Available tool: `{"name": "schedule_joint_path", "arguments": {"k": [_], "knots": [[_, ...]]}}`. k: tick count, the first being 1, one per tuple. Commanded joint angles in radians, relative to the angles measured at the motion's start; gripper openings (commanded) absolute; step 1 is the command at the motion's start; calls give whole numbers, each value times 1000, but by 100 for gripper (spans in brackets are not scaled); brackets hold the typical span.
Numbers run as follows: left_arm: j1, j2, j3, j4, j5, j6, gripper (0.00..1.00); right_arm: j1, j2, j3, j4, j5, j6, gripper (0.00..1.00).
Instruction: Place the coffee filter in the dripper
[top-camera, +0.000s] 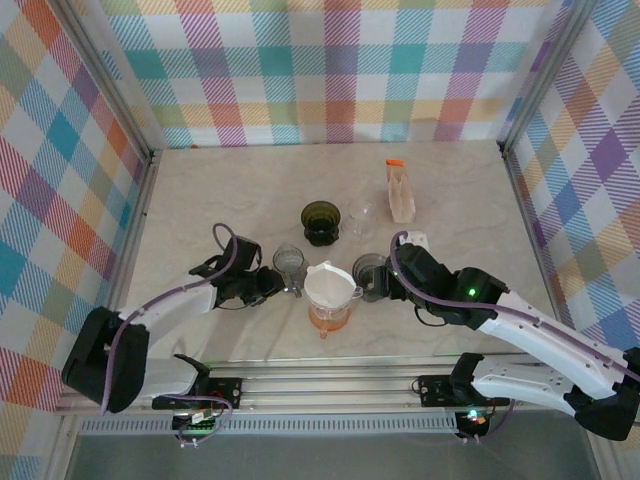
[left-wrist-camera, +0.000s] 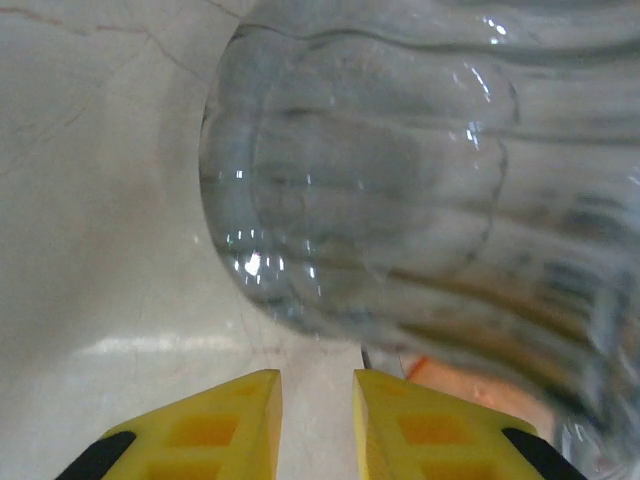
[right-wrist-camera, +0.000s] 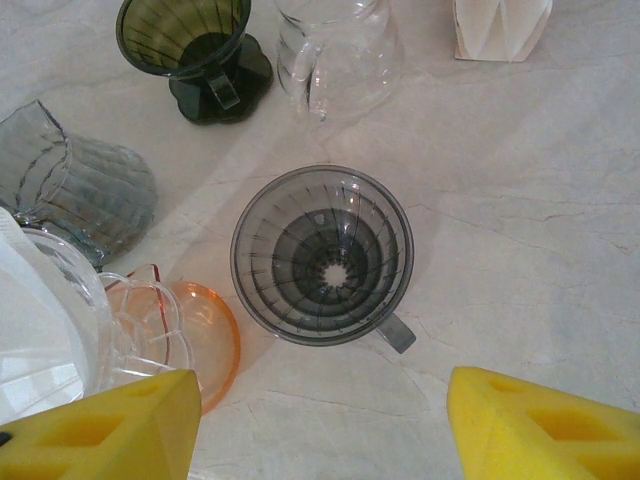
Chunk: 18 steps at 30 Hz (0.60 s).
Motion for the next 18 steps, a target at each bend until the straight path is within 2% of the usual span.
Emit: {"name": "schedule_joint_path", "arguments": {"k": [1,12,18], "knots": [[2,65,23,116,14,-24,26,-4,-27,-8,-24,21,18,67],[1,241,140,215,-13,-34,25,-5,-51,-23,-59,23,35,67],[1,325,223,216,-13,-36,25,-5,-42,-26,-57,11,38,67]]}}
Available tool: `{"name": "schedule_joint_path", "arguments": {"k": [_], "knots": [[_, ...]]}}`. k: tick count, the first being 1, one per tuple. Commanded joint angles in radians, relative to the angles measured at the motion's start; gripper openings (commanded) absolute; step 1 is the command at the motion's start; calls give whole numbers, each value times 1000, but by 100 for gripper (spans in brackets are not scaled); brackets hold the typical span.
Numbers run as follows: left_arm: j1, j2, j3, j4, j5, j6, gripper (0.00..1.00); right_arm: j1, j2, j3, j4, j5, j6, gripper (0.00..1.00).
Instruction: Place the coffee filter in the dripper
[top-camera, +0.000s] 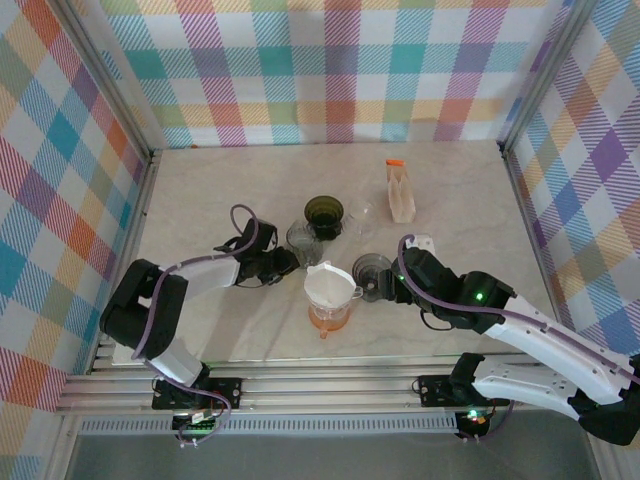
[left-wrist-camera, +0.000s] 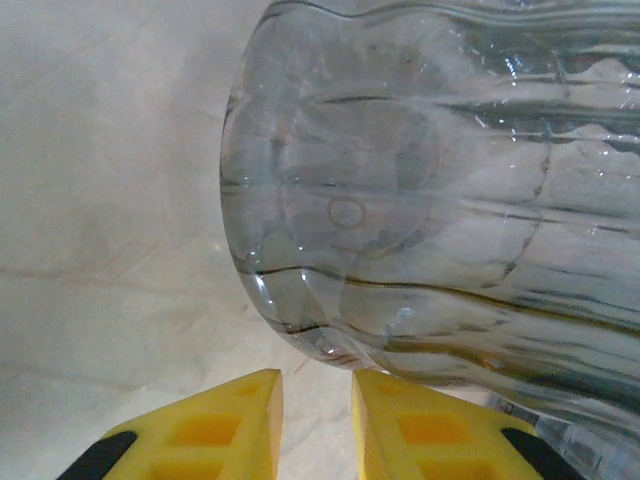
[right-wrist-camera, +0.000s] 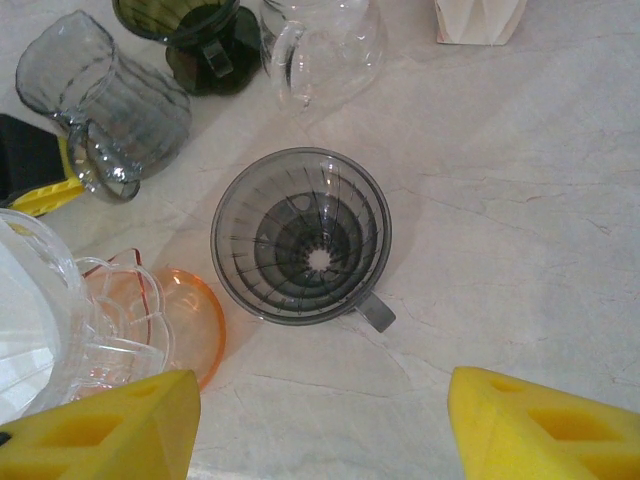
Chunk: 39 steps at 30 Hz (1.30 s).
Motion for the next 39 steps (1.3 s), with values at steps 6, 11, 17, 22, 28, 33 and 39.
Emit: {"name": "schedule_joint_path", "arguments": {"k": [6,11,17,22,28,33,39], "knots": [[3,-3,39,-2,-26,-12,26,-8,-2,-30,-23,-15,26,67],[3,-112,-29,-35,-28,-33,29,-49,-13,-95,24,-130,20,67],[1,-385,-99,-198,-71,-33,41,-73,-80,-253,153,-272,53,67],[1,-646,-119,-365,-130,3,68,-72,-141,-397,307,-394,83,61],[1,-784,-90,-445,-164,33,100,-73,-123,-523,507,-464,122,57],[1,-892,-41,-479,-217,103,100,-71,-51,-571,606,-461,176,55],[1,-1024,-36,-463,-260,120,100,-71,-32,-626,716,-445,210,51]]}}
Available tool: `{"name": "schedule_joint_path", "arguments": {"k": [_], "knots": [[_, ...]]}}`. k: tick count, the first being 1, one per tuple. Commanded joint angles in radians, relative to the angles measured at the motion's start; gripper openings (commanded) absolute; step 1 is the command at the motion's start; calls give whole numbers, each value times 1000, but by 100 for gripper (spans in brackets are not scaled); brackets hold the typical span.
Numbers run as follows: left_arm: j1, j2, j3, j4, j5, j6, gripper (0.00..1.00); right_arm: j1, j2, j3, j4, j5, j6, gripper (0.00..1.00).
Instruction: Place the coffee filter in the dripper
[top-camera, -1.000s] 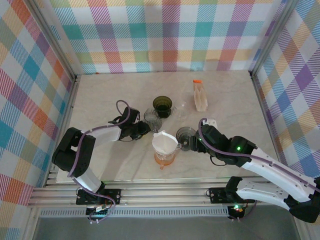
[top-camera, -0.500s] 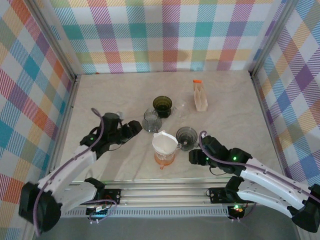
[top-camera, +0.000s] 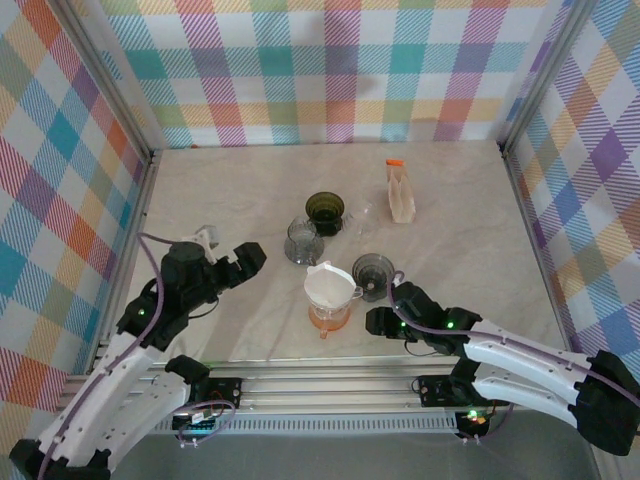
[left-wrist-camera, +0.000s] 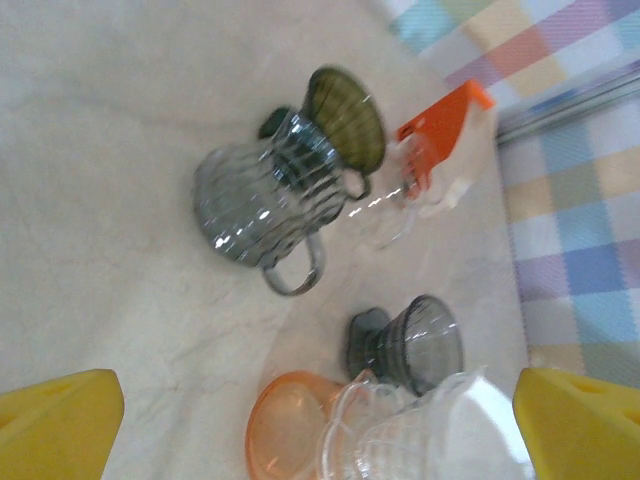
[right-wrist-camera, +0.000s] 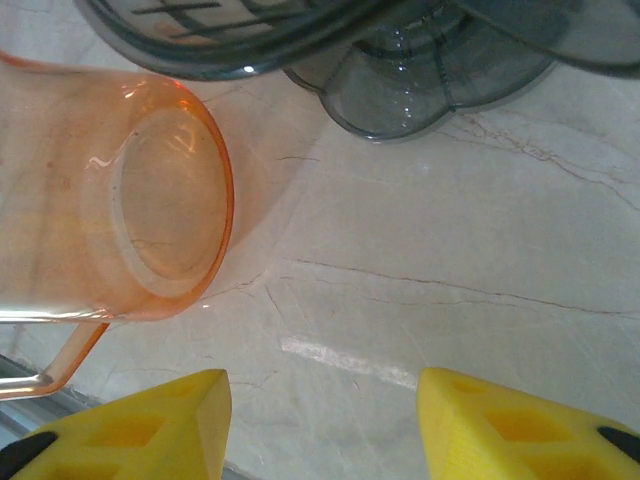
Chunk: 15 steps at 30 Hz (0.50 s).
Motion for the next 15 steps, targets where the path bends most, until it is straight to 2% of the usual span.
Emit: {"name": "schedule_joint_path", "arguments": {"k": [1,7,15], "knots": [[1,-67,15,-4,-49,32,100,-2,12,-13,116,5,31,51],[2,-131,-8,-28,-112,10,100,-2,99,-10,207,0,40,42],[1,-133,-12,-55,-108,13,100,-8,156,1,286,11,46,36]]}}
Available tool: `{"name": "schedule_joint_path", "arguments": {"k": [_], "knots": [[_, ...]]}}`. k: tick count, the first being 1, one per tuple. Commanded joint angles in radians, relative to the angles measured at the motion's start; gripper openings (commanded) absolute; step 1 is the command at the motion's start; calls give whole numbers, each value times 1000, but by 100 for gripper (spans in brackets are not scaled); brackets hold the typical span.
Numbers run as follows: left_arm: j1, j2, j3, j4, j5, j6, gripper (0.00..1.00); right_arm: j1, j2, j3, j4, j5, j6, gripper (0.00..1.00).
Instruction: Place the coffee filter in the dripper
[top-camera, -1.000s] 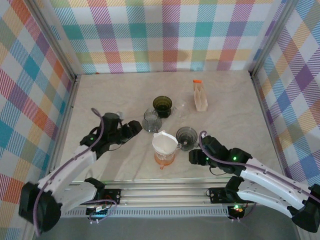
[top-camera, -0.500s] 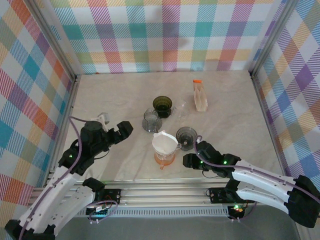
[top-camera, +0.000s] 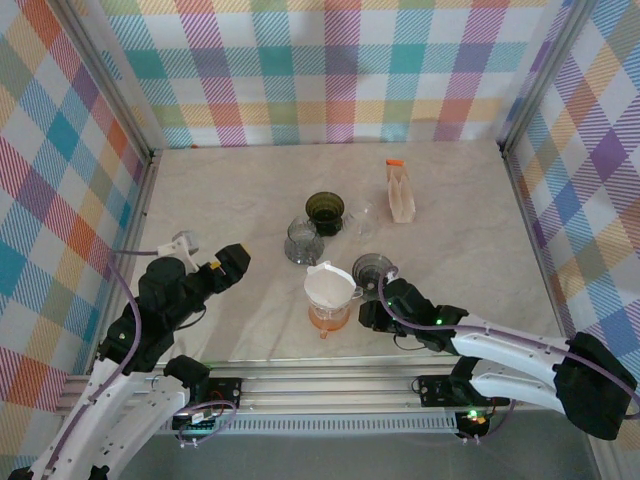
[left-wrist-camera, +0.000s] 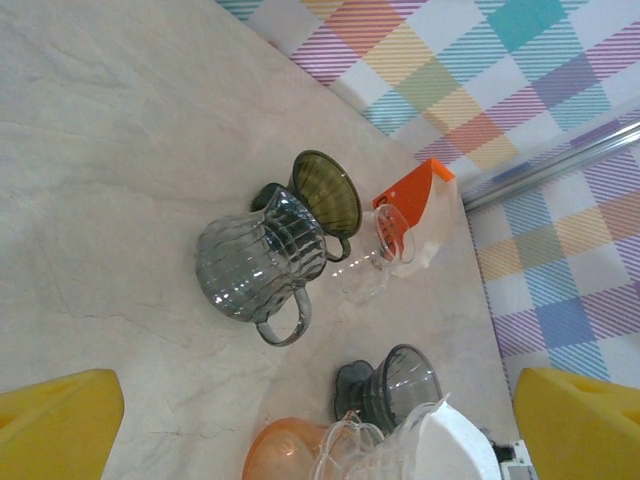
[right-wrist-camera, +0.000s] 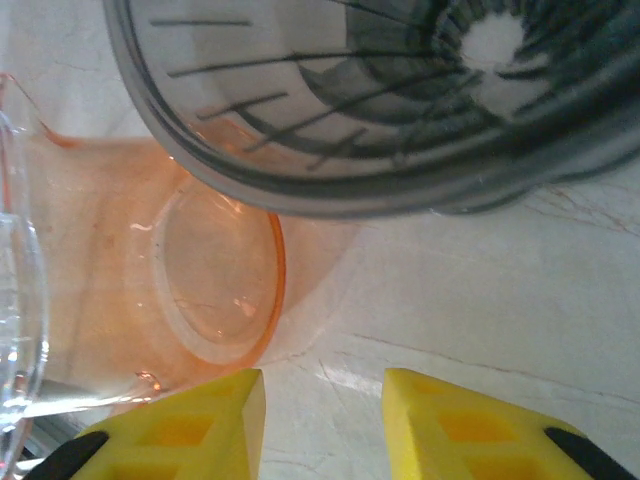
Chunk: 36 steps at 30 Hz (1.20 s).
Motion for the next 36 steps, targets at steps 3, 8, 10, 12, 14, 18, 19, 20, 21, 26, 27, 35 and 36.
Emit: {"name": "schedule_joint_path", "arguments": {"k": [3,8,10,12,14,18,19,20,21,26,27,35,36], "knots": [[1,-1,-10,-23,-1,17,100,-13,57,15,91,-17,5,34],[1,4,-6,-30,5,27,100,-19,95,18,133,-42,5,32],[2,5,-5,-32,4,30,100,-21,109,20,149,-58,0,31],[2,3,-4,-37,4,33,100,-24,127,24,158,-69,-6,30],[2,3,-3,-37,4,33,100,-24,147,29,172,-77,-8,29],[2,3,1,-36,6,39,100,-25,188,33,221,-99,-10,28],[2,5,2,-37,5,43,100,-26,205,39,228,-107,-12,28],[1,4,4,-39,4,45,100,-25,215,44,234,-112,-13,27],[1,5,4,-41,4,45,100,-25,231,50,239,-118,-17,27],[2,1,9,-51,4,50,100,-26,280,69,270,-136,-25,27],[1,1,11,-54,4,51,100,-26,294,74,280,-145,-24,26],[3,-12,24,-75,-16,56,100,-21,386,117,335,-202,-19,25],[1,-15,27,-80,-19,56,100,-19,397,125,339,-207,-19,25]]}}
